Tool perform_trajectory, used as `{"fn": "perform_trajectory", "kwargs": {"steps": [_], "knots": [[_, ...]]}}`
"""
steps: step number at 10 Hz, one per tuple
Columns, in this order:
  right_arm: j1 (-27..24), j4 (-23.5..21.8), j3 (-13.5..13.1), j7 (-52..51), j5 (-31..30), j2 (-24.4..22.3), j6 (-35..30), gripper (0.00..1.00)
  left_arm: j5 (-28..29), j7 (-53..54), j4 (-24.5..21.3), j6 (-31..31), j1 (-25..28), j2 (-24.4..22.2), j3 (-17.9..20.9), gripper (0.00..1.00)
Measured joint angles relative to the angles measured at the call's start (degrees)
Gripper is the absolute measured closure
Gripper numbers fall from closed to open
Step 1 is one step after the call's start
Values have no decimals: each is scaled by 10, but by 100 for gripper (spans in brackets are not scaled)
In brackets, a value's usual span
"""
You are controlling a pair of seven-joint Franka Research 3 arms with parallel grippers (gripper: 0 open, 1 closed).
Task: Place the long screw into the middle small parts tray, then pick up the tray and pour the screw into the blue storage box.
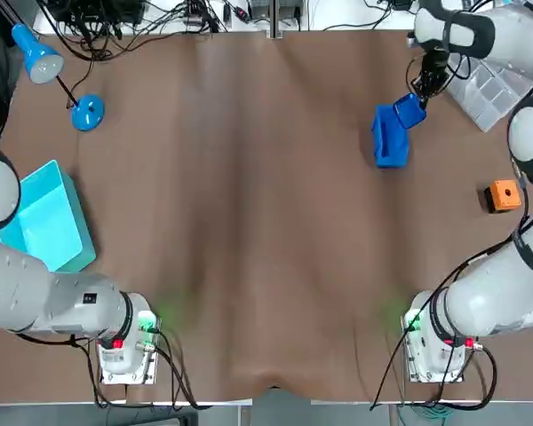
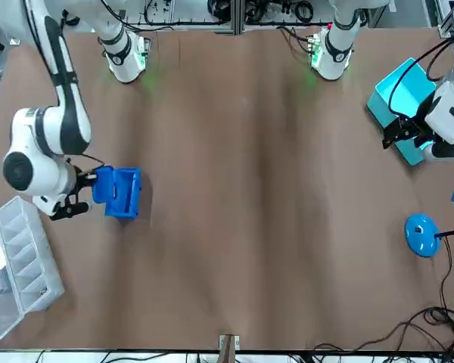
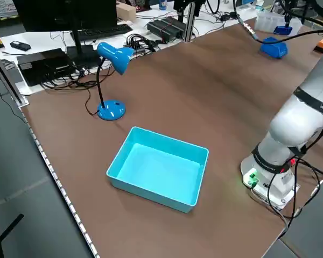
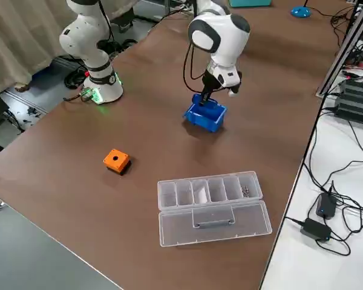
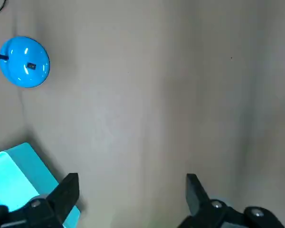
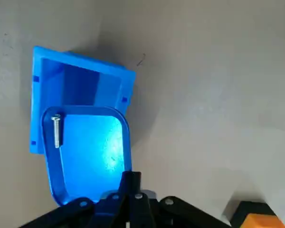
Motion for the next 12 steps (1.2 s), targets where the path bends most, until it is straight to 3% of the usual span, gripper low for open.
{"fn": "perform_trajectory", "kwargs": {"steps": [7, 12], "knots": [[29, 5, 0, 63, -95, 0, 0, 99, 0, 0, 0, -1, 0, 0, -1, 1], [52, 2, -1, 97, -119, 7, -2, 99, 0, 0, 0, -1, 0, 1, -1, 1]]}}
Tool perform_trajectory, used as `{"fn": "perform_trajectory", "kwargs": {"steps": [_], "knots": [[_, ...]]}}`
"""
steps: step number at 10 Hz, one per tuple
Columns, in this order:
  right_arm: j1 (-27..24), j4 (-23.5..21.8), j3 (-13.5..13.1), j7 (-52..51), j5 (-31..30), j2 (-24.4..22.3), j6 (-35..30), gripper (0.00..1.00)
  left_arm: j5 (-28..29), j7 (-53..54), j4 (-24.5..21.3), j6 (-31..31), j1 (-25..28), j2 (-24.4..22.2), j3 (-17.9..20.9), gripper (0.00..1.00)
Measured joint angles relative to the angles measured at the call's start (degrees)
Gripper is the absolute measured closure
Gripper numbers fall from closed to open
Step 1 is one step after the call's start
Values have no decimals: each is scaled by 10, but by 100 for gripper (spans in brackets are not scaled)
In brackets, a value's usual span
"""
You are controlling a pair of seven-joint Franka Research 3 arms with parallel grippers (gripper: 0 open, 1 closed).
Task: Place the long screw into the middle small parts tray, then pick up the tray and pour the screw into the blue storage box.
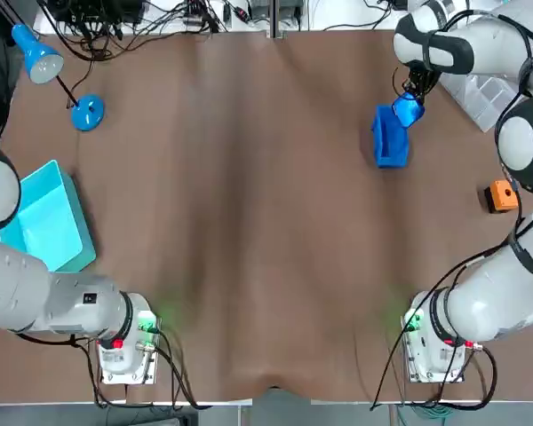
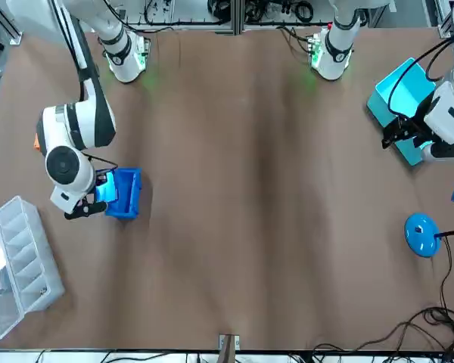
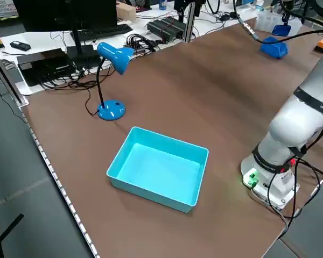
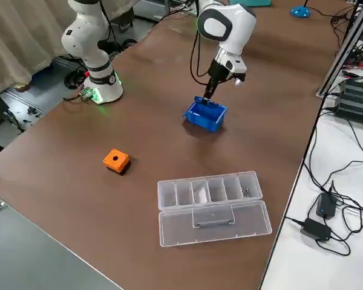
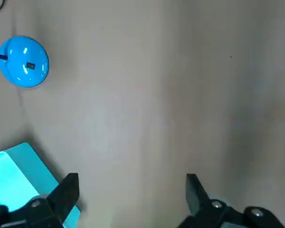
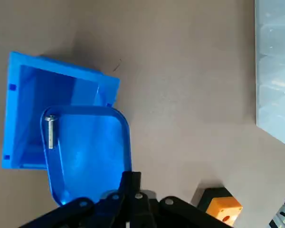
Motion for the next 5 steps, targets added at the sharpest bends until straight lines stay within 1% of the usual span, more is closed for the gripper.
{"fn": "perform_trajectory", "kwargs": {"steps": [2, 5], "knots": [[1, 0, 0, 0, -7, 3, 0, 99, 0, 0, 0, 0, 0, 1, 0, 1], [7, -1, 2, 13, -36, 3, 0, 99, 0, 0, -1, 0, 0, 5, 0, 1]]}}
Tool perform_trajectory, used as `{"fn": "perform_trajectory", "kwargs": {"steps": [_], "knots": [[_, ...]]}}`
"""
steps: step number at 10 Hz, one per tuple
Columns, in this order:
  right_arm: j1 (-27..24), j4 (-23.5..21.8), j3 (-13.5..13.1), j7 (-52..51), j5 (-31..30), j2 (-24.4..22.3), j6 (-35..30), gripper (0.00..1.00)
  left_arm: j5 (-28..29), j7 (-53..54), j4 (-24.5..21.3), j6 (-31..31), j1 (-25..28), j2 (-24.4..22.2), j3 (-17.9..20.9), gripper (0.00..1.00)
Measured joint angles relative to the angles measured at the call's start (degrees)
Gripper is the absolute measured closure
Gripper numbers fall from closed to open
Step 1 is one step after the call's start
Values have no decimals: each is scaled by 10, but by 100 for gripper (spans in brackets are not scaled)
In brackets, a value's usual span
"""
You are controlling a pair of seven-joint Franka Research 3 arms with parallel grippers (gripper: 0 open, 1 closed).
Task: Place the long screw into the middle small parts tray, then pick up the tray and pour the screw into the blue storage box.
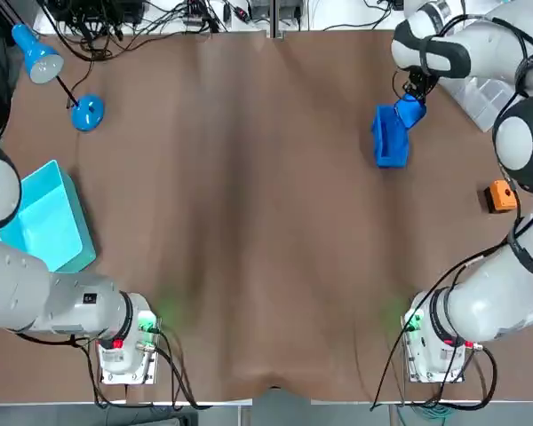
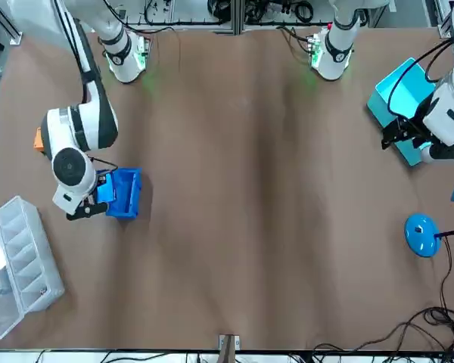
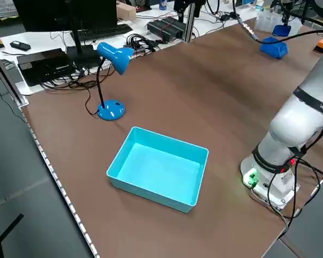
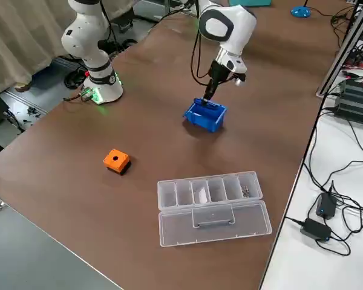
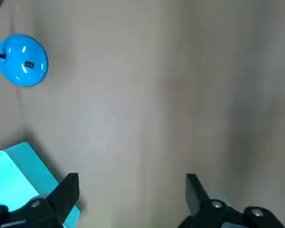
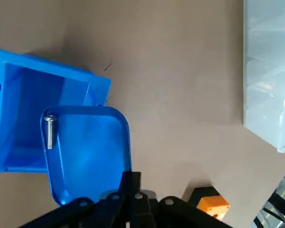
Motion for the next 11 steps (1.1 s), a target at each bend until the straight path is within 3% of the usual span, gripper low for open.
{"fn": "perform_trajectory", "kwargs": {"steps": [11], "knots": [[73, -5, 2, 167, -149, 29, -62, 99, 0, 0, 0, 0, 0, 3, 0, 1]]}}
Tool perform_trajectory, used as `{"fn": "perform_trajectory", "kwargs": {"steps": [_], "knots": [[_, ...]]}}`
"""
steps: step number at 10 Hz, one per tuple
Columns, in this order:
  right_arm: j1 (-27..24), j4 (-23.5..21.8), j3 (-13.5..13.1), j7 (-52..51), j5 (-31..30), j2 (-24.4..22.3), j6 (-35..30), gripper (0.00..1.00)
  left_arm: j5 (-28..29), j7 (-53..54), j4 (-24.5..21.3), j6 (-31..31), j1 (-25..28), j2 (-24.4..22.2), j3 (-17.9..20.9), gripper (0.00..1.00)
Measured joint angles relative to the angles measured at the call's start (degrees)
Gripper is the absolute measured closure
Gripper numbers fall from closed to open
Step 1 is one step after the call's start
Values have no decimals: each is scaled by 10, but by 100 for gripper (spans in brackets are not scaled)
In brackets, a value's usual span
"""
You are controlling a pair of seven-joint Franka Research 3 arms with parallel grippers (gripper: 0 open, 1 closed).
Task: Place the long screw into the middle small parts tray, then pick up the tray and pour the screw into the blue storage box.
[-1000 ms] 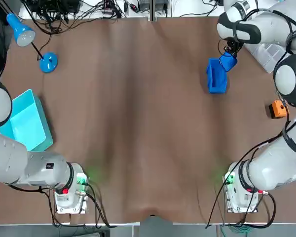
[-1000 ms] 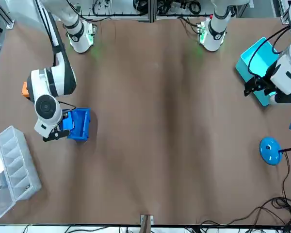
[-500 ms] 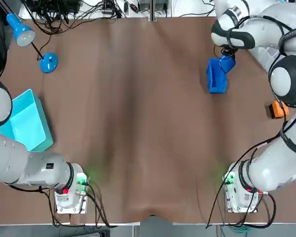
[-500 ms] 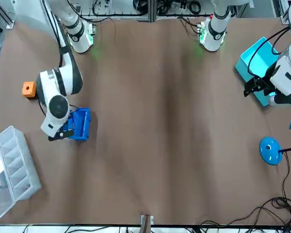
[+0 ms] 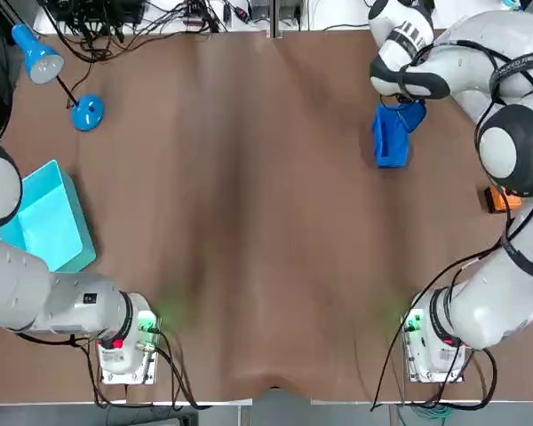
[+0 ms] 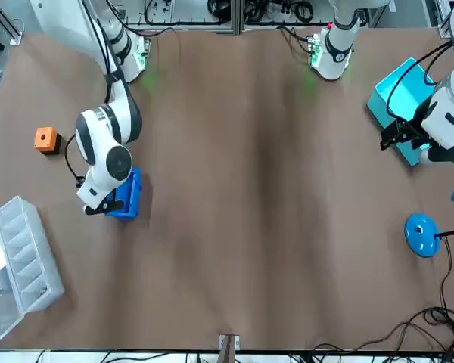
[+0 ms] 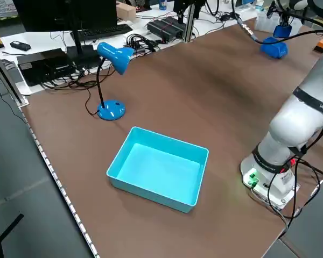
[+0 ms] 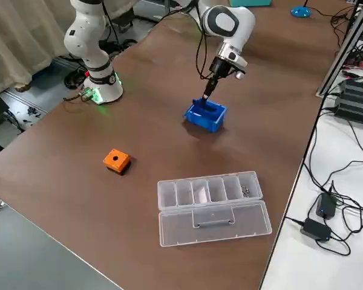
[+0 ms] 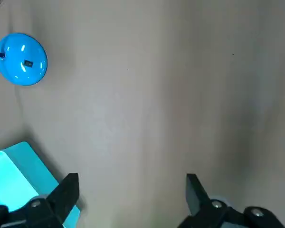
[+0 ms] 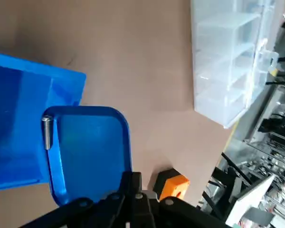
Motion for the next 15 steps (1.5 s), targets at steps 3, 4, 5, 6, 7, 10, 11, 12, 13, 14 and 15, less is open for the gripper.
{"fn": "perform_trajectory", "kwargs": {"steps": [3, 4, 5, 6, 7, 10, 11, 12, 13, 14, 15], "knots": [[15, 0, 0, 43, -2, 6, -20, 99, 0, 0, 0, 0, 0, 0, 0, 1], [18, 0, 0, 59, -2, 7, -25, 99, 0, 0, 0, 0, 0, 0, 0, 1], [20, 0, 0, 70, -3, 9, -31, 99, 0, 0, 0, 0, 0, 0, 0, 1], [25, 0, 0, 89, -4, 10, -36, 99, 0, 0, 0, 0, 0, 0, 0, 1], [32, 0, 0, 115, -11, 12, -45, 99, 0, 0, 0, 0, 0, 0, 0, 1], [55, 0, 0, 159, -21, 19, -58, 99, 0, 0, 0, 0, 0, 0, 0, 1], [61, 0, 0, 171, -30, 22, -65, 99, 0, 0, 0, -1, 0, 0, 0, 1], [65, 1, 0, 181, -42, 24, -73, 99, 0, 0, 0, -1, 0, 0, 0, 1], [67, 2, 0, 189, -52, 27, -76, 99, 0, 0, 0, -1, 0, 0, 0, 1], [67, 2, 0, 203, -61, 30, -81, 99, 0, 0, 0, -2, 0, 0, 0, 1], [69, 2, 0, 219, -65, 35, -85, 99, 0, 0, 0, -2, 0, 0, 0, 1]]}}
